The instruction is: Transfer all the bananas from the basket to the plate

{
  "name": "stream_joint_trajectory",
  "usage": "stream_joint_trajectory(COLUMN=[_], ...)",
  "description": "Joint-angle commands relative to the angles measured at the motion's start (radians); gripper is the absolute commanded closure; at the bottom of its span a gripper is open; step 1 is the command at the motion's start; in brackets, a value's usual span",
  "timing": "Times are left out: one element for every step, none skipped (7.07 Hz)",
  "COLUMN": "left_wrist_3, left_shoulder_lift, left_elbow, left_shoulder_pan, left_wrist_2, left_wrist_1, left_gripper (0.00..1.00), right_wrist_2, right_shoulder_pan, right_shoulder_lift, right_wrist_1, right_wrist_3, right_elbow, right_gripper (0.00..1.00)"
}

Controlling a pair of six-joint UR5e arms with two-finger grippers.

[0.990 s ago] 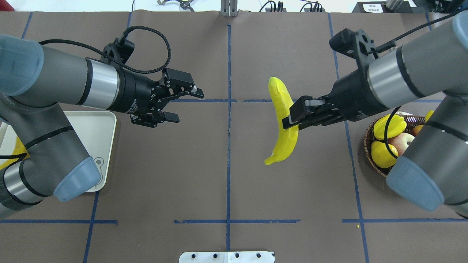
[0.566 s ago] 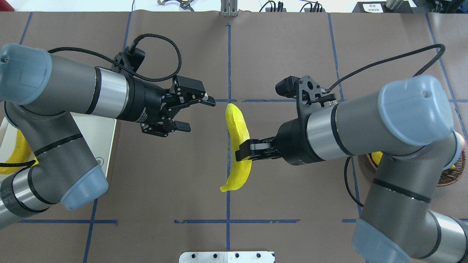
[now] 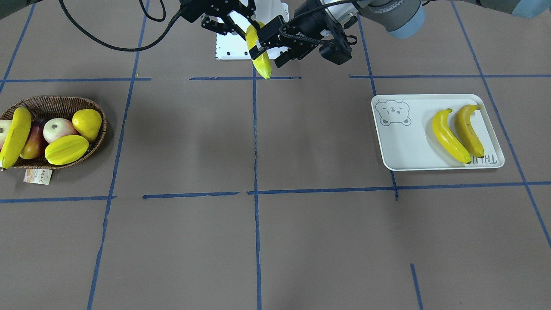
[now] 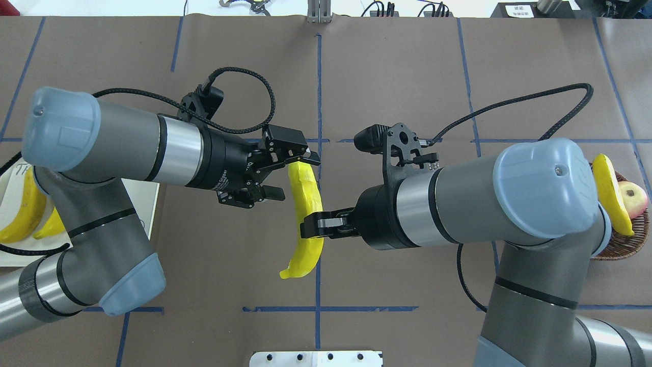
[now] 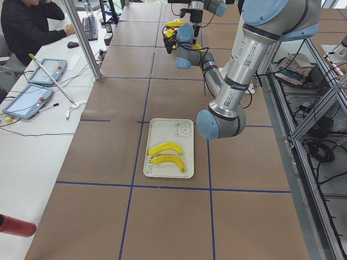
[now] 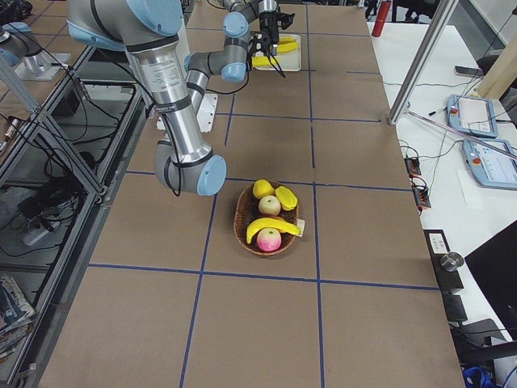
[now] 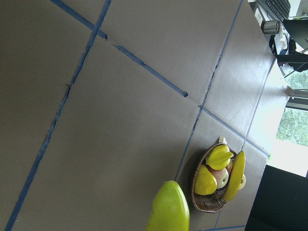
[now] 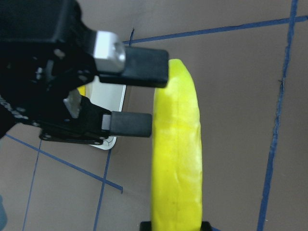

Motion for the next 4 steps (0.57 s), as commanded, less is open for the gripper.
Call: stream_joint_trajectory(left_wrist_3=[0.000, 0.002, 0.000, 0.009], left_shoulder_lift=[0.000, 0.002, 0.003, 0.008], left_elbow=[-0.002, -0.006, -0.015, -0.016], left_shoulder_pan=[0.015, 0.015, 0.017, 0.024], left_wrist_2=[0.006, 0.006, 0.006, 0.006], left_wrist_1=[0.000, -0.002, 0.000, 0.000], left_gripper=[0.03, 0.13, 0.44, 0.81], right_wrist_2=[-0.003, -0.003, -0.003, -0.003], right_shoulder_pan=[-0.002, -0.002, -0.001, -0.001], right_shoulder_lift=[0.004, 0.004, 0.002, 0.004], right_wrist_1=[-0.001, -0.001, -0.001, 0.001], right_wrist_3=[0.000, 0.000, 0.000, -0.001], right_elbow=[-0.002, -0.002, -0.002, -0.003], right_gripper=[1.00, 1.00, 1.00, 0.98])
